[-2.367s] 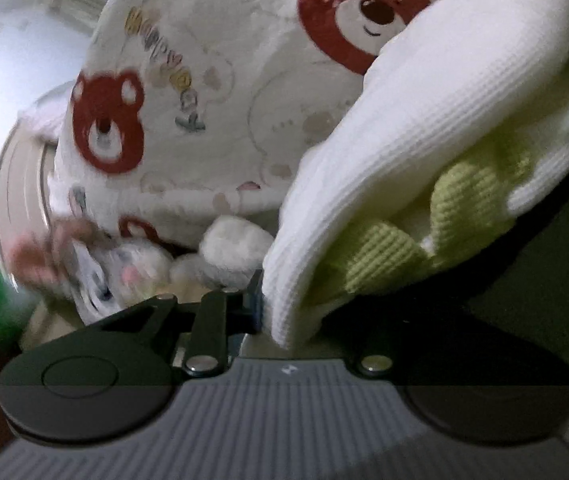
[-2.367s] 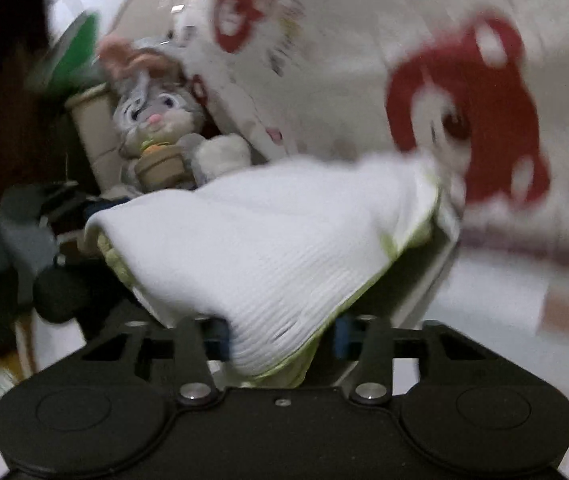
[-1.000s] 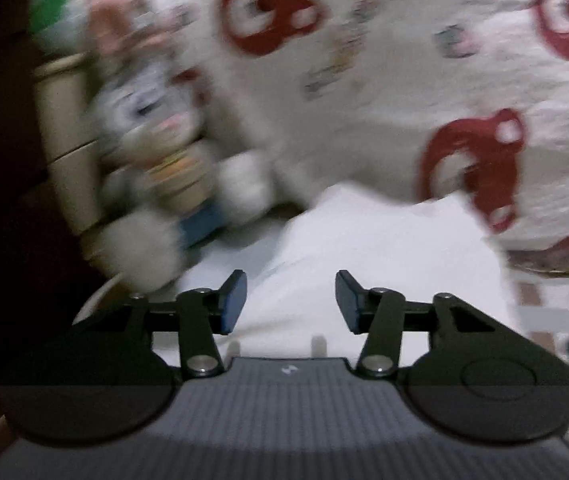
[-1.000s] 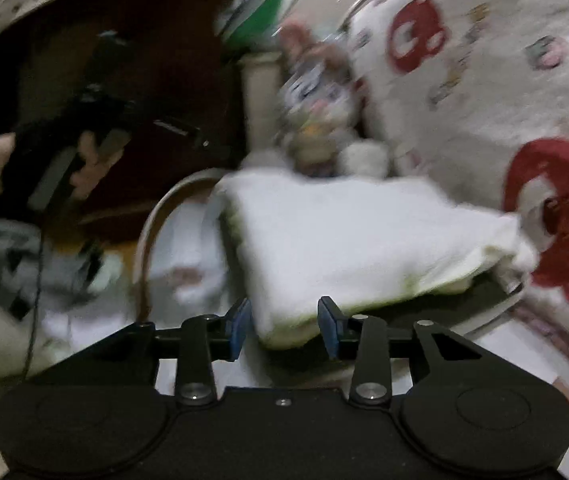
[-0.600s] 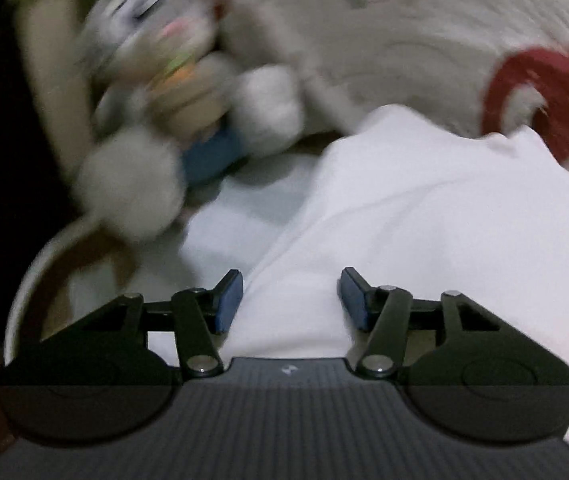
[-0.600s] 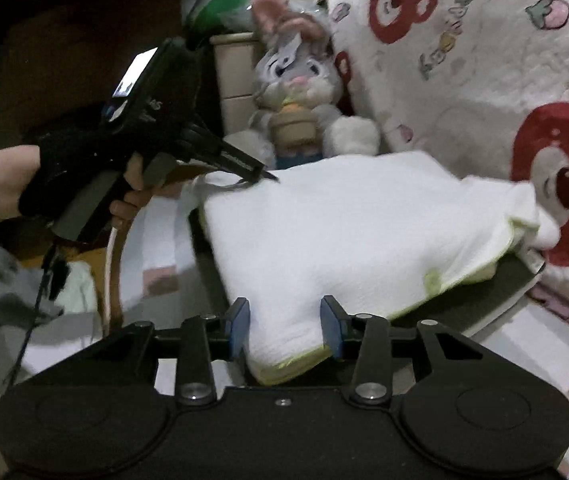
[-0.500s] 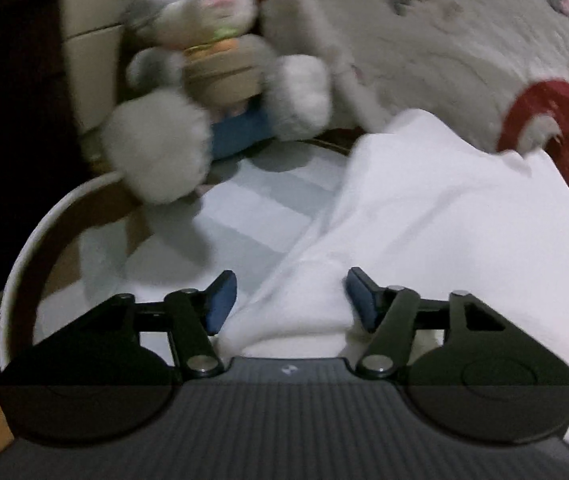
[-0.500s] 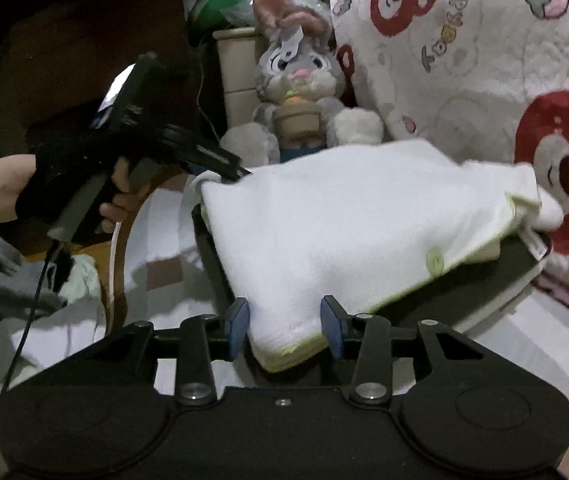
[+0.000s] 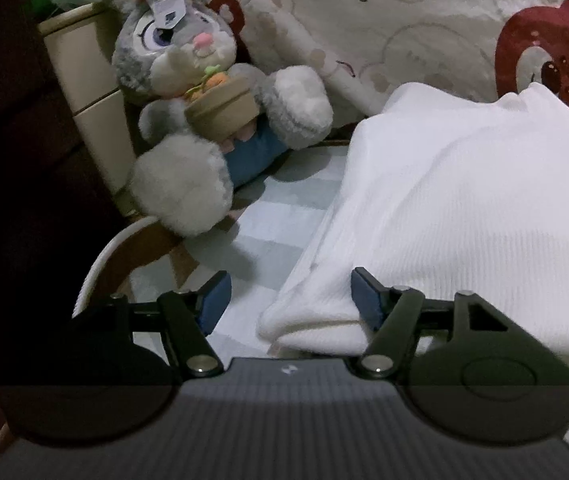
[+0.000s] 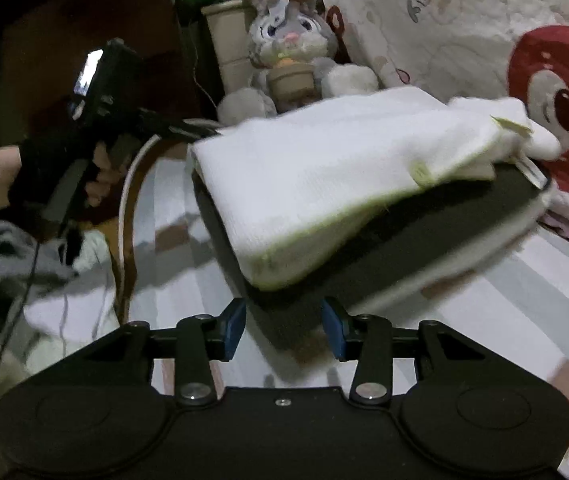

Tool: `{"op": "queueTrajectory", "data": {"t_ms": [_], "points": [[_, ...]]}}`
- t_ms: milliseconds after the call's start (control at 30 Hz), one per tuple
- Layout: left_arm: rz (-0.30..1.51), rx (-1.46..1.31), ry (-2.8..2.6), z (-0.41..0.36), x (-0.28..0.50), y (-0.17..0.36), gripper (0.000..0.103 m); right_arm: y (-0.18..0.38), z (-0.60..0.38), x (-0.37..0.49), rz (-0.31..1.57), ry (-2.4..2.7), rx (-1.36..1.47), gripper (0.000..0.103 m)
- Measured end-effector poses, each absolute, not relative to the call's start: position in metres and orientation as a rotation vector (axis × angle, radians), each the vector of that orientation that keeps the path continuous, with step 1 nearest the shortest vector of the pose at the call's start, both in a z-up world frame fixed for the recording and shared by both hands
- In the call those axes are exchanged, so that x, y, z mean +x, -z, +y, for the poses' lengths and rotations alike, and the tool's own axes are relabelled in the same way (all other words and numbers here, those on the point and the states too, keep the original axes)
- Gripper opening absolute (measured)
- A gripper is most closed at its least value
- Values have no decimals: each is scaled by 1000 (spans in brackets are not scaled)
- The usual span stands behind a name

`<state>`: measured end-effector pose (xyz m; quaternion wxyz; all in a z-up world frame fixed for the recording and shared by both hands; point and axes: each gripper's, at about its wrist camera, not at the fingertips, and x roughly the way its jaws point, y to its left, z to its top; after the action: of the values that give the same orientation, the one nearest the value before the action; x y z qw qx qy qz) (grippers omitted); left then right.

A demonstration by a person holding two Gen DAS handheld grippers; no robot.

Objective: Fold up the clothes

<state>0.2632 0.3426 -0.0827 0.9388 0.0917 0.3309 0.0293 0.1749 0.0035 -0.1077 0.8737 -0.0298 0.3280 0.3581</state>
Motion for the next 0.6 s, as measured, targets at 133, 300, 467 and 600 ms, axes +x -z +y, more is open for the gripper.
{"op": "queueTrajectory", "data": {"t_ms": [133, 300, 467, 600], "points": [[718, 242, -86, 341, 243, 84, 67, 110, -31, 152, 740, -702, -89, 48], [780, 283, -59, 319, 201, 89, 67, 97, -71, 128, 732, -581, -87, 50], [752, 152, 92, 264, 155, 52, 75, 74, -98, 105, 669, -484, -21, 57], [739, 147, 204, 218, 150, 22, 82, 51, -110, 79, 582, -452, 50, 65]]}}
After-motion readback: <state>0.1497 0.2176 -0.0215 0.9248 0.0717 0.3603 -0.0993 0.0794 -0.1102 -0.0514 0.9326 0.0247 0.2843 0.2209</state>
